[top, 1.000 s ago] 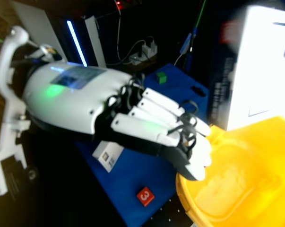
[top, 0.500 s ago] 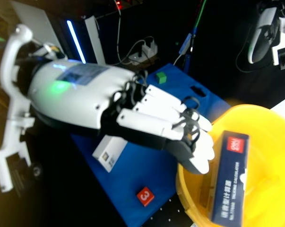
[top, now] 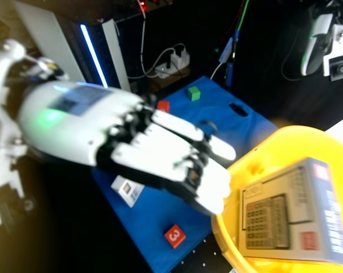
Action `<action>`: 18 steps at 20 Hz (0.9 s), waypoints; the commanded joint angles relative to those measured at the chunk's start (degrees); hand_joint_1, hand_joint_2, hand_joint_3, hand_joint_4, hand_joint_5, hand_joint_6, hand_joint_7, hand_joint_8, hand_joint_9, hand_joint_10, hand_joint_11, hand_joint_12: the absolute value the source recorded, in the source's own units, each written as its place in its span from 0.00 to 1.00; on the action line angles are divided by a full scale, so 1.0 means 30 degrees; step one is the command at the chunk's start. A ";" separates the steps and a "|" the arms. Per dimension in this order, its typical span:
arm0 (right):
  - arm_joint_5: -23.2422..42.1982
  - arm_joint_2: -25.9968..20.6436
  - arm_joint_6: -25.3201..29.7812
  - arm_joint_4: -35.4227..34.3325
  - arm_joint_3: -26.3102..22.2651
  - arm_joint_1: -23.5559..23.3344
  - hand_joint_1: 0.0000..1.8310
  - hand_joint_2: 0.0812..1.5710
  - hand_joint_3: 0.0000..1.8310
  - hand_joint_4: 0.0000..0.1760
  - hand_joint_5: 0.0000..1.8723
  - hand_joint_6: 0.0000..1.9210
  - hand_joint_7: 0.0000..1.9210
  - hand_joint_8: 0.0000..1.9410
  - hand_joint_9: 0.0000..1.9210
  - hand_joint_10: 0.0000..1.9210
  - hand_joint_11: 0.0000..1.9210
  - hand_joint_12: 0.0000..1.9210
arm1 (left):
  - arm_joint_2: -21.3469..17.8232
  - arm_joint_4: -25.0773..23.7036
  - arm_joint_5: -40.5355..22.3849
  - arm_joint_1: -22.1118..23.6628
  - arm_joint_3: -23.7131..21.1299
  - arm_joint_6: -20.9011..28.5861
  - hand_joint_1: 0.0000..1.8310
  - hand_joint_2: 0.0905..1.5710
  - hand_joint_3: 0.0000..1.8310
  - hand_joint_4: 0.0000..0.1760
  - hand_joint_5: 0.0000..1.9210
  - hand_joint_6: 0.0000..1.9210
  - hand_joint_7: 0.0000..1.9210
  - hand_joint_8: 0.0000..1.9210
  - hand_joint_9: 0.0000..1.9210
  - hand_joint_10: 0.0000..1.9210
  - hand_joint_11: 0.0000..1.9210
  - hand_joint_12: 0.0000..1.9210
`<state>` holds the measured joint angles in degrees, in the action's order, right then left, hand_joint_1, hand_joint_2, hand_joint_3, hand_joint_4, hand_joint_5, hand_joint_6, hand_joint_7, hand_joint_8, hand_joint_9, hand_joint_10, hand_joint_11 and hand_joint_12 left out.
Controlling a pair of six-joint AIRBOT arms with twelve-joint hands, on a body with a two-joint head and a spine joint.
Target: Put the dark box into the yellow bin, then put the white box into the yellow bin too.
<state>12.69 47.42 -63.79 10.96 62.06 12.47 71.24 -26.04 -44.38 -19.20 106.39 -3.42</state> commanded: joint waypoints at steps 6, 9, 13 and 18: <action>0.2148 -0.0707 0.0054 -0.0271 -0.0999 0.1120 0.15 0.46 0.00 0.28 0.02 0.00 0.12 0.00 0.08 0.00 0.00 0.23 | -0.0646 0.1206 -0.1259 -0.0635 -0.0327 -0.0137 0.66 0.44 0.00 0.68 0.28 0.00 0.19 0.00 0.16 0.00 0.15 0.00; 0.2148 -0.0905 0.0069 -0.0340 -0.1274 0.1972 0.14 0.48 0.00 0.27 0.00 0.00 0.10 0.00 0.08 0.00 0.00 0.30 | -0.0799 0.1477 -0.1221 -0.0939 -0.0467 -0.0403 0.66 0.43 0.00 0.56 0.28 0.00 0.19 0.00 0.16 0.00 0.15 0.00; 0.2146 -0.0827 0.0069 -0.0340 -0.1429 0.2862 0.17 0.50 0.00 0.19 0.02 0.00 0.11 0.00 0.09 0.00 0.00 0.37 | -0.0925 0.2732 -0.1538 -0.1732 -0.0665 -0.0779 0.65 0.44 0.00 0.60 0.26 0.00 0.18 0.00 0.15 0.00 0.13 0.00; 0.2144 -0.0678 0.0069 -0.0365 -0.1562 0.3628 0.18 0.47 0.00 0.34 0.02 0.00 0.12 0.00 0.09 0.00 0.00 0.30 | -0.0986 0.2743 -0.1543 -0.1783 -0.0690 -0.0825 0.64 0.45 0.00 0.54 0.26 0.01 0.17 0.00 0.14 0.00 0.14 0.01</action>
<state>12.62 45.36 -63.64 10.44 57.49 23.97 68.64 -20.82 -43.13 -24.88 104.31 -6.15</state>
